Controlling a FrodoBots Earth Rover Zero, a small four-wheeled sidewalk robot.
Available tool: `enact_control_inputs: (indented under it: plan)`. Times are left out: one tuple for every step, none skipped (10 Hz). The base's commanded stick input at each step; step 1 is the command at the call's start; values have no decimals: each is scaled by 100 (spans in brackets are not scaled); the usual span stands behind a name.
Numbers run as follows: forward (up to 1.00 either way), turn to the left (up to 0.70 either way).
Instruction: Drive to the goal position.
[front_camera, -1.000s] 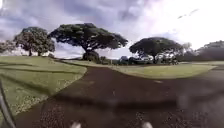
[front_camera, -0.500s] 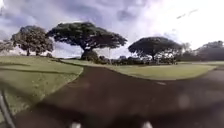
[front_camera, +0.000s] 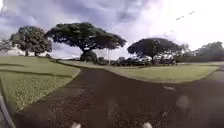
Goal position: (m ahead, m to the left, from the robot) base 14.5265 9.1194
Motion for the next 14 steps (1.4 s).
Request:
enact_control_inputs:
  plan:
    - [70, 27]
    - [70, 27]
    - [70, 24]
    - [70, 8]
    - [70, 0]
    - [70, 0]
    - [70, 18]
    - [70, 27]
    - [70, 16]
    - [70, 0]
    - [70, 0]
    - [70, 0]
    - [70, 5]
    - [70, 27]
